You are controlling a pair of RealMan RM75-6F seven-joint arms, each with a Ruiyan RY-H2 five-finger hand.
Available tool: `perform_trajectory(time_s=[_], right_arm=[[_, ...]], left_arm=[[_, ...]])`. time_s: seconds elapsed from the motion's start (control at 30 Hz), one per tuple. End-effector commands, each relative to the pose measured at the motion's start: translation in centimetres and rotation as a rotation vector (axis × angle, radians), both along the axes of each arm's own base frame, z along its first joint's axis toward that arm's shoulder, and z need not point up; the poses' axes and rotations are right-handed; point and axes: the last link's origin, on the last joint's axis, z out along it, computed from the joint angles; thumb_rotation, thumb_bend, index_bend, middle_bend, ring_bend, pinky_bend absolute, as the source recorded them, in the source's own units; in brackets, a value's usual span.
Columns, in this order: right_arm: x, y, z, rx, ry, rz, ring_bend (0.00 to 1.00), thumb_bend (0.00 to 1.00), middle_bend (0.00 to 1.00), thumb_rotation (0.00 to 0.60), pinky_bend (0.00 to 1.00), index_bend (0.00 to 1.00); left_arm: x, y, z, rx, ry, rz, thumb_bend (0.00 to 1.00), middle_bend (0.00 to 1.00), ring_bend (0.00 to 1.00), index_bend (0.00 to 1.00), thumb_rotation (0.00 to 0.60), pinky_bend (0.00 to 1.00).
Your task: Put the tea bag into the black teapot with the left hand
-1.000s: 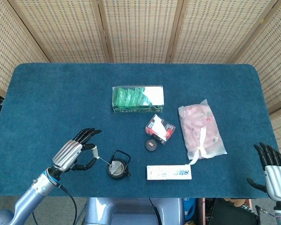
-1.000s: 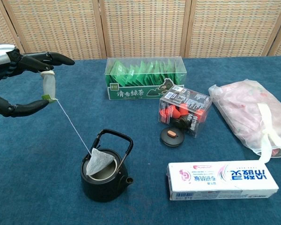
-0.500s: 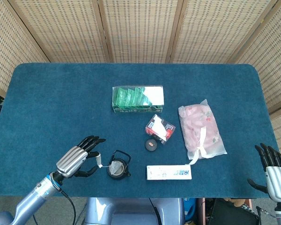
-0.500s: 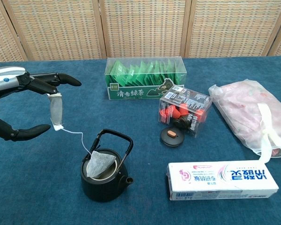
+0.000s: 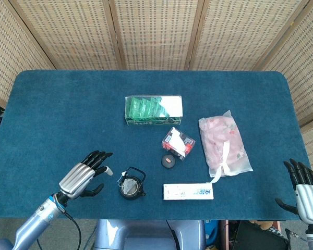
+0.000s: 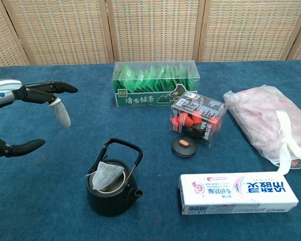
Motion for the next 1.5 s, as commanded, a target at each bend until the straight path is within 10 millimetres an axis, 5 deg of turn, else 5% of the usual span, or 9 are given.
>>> perform_trajectory(time_s=[0.03,0.17,0.23,0.4,0.53,0.6,0.83,1.5], right_arm=[[0.0,0.0,0.0,0.001,-0.002,0.0,0.03,0.0,0.11,0.6,0.14,0.07],[0.0,0.0,-0.1,0.002,-0.003,0.003,0.03,0.0,0.11,0.6,0.14,0.07],[0.0,0.0,0.0,0.002,-0.002,0.004,0.03,0.0,0.11,0.6,0.14,0.07],[-0.1,0.1,0.0,-0.001,0.0,0.002,0.03,0.0,0.11,0.6,0.14,0.07],[-0.1,0.1,0.1,-0.003,-0.001,0.001,0.03,0.0,0.11,0.6,0.14,0.07],[-0.1,0.1,0.1,-0.002,-0.002,0.002,0.03,0.0,0.11,0.6,0.14,0.07],[0.0,0.1,0.0,-0.001,-0.002,0.005,0.03,0.0,0.11,0.6,0.14,0.07],[-0.2,0.4,0.1,-0.004,-0.005,0.002,0.03,0.0,0.11,0.6,0.14,0.07]], left_arm=[[-0.4,0.0,0.4,0.035,0.054,-0.013,0.42,0.04,0.0,0.33,0.6,0.0],[-0.4,0.0,0.5,0.052,0.102,-0.039,0.43,0.06,0.0,0.31,0.6,0.02],[-0.3,0.0,0.6,0.064,0.127,-0.057,0.42,0.13,0.06,0.31,0.6,0.12],[0.2,0.1,0.5,0.081,0.175,-0.109,0.43,0.54,0.52,0.31,0.6,0.49],[0.4,0.1,0.4,0.052,0.227,-0.14,0.46,0.73,0.7,0.31,0.6,0.66],[0.5,0.0,0.3,0.039,0.242,-0.15,0.57,0.8,0.77,0.31,0.6,0.71],[1.2,-0.5,-0.2,-0.031,0.33,-0.215,0.99,0.87,0.84,0.27,0.6,0.75],[4.3,0.2,-1.7,-0.18,0.467,-0.28,1.0,0.89,0.85,0.19,0.6,0.76]])
